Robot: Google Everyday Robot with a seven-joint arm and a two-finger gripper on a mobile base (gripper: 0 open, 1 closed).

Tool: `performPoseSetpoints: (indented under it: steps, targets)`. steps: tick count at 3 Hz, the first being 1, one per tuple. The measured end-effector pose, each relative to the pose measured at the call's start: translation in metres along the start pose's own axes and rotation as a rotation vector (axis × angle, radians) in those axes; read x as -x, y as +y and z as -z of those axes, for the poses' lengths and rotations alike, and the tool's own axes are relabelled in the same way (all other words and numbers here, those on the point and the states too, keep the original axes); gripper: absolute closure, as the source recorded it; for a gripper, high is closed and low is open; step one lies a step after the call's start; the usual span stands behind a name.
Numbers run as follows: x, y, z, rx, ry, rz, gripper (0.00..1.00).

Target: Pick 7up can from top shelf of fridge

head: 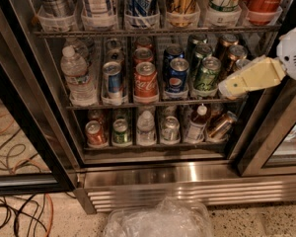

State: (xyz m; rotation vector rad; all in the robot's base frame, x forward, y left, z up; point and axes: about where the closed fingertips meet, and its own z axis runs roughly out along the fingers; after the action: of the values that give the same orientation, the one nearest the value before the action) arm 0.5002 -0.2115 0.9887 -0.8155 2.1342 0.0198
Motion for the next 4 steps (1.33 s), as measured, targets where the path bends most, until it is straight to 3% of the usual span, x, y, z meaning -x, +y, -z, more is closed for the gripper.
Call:
performPoseSetpoints:
  steps: [1, 2, 3, 4]
  targets:
    - [0.028, -0.008, 0.01, -0.109, -0.024, -0.047, 0.0]
    - [0.028, -0.008, 0.01, -0.109, -0.024, -0.047, 0.0]
    - [0.037, -0.012, 0.01, -0.156, -0.083, -0.107, 0.0]
    - [0.048, -0.014, 0.009, -0.214, -0.196, -0.202, 0.0]
